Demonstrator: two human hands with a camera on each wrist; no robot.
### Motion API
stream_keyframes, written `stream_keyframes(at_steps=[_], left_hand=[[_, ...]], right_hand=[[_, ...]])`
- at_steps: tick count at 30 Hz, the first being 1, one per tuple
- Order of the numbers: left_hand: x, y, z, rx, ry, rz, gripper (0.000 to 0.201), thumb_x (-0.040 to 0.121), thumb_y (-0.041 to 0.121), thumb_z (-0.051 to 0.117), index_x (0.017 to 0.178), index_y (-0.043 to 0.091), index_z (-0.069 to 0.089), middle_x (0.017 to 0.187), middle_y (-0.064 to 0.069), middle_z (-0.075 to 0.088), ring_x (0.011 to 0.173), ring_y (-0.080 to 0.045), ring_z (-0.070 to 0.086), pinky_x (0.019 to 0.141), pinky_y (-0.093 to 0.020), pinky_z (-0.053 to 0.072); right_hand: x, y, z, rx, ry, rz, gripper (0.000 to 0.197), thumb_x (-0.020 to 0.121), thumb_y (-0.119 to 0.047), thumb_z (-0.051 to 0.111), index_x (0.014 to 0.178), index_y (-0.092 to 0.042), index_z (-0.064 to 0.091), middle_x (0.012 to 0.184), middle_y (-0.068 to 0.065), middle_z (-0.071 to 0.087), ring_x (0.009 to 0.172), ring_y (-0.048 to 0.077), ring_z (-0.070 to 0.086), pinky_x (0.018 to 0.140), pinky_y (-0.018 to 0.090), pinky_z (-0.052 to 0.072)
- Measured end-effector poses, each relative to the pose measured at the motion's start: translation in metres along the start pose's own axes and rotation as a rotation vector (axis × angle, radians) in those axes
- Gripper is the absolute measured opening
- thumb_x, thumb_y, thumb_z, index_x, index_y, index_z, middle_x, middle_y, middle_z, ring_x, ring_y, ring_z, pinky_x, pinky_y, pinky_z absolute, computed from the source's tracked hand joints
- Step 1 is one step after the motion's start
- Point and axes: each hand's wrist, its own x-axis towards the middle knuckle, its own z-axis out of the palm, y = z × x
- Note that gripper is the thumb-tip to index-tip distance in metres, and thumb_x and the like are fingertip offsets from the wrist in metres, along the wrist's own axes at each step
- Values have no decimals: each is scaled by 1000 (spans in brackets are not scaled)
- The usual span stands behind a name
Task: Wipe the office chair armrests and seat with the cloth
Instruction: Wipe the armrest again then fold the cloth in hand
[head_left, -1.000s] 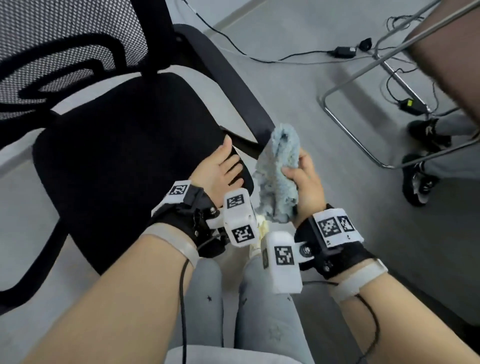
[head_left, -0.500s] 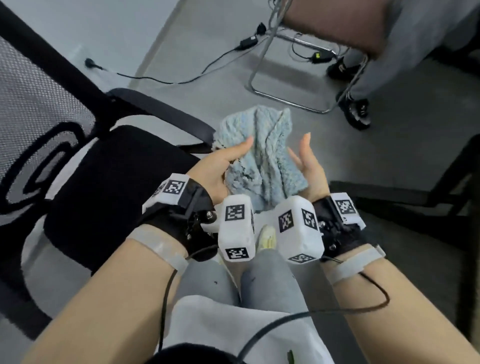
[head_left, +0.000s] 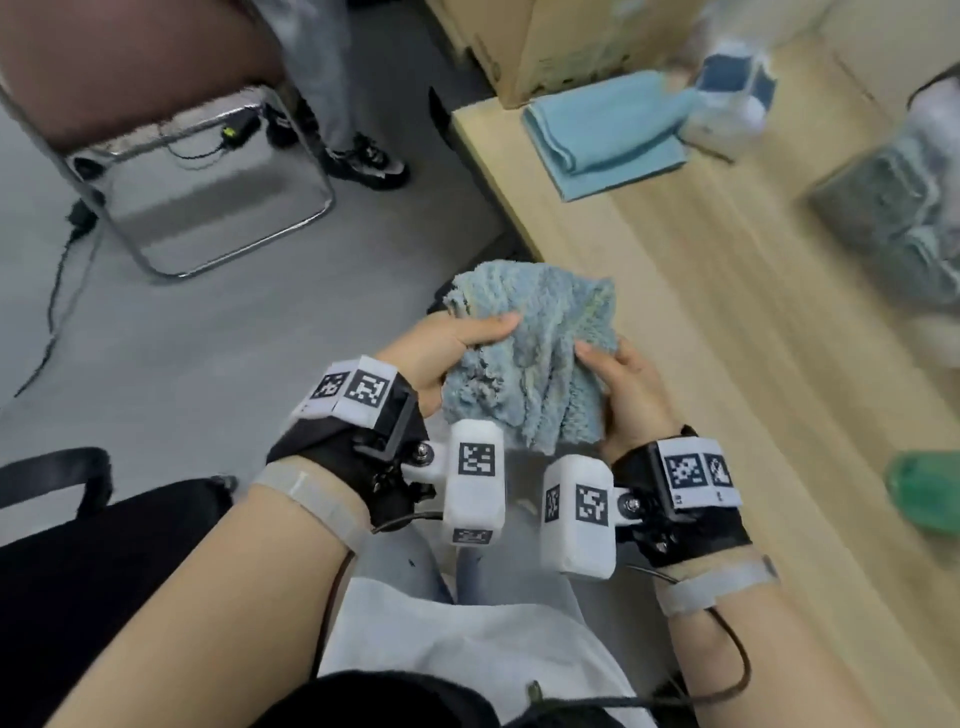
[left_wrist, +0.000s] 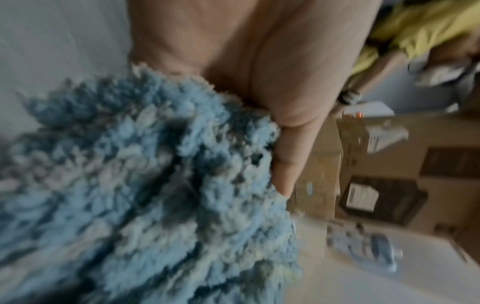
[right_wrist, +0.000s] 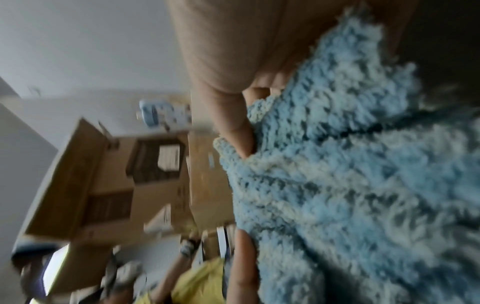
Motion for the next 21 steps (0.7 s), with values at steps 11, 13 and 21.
stream_keyframes(at_steps=[11, 13, 21], left_hand=[[104, -26, 168, 421, -157, -139, 24, 85, 18, 61, 108, 15, 60, 94, -5, 71, 79, -18, 70, 68, -30, 56], [115, -30, 182, 456, -183, -176, 26, 84, 17, 61, 110, 14, 60, 98, -9, 71, 82, -22, 70, 69, -32, 56], [158, -17, 201, 605, -238, -219, 28, 83, 13, 63, 111, 8, 62, 100, -15, 70, 84, -28, 70, 68, -36, 58]], right_hand=[[-19, -18, -155, 264, 513, -115, 23, 84, -10, 63, 107, -9, 57, 107, 21, 66, 96, 39, 64, 82, 62, 49], [-19, -19, -164, 250, 584, -150, 35, 79, -10, 70, 111, -4, 56, 110, 20, 66, 96, 34, 65, 81, 48, 55], [5, -23, -176, -38, 832, -102, 32, 76, -5, 71, 105, -11, 58, 96, 3, 62, 84, 15, 59, 75, 25, 47]])
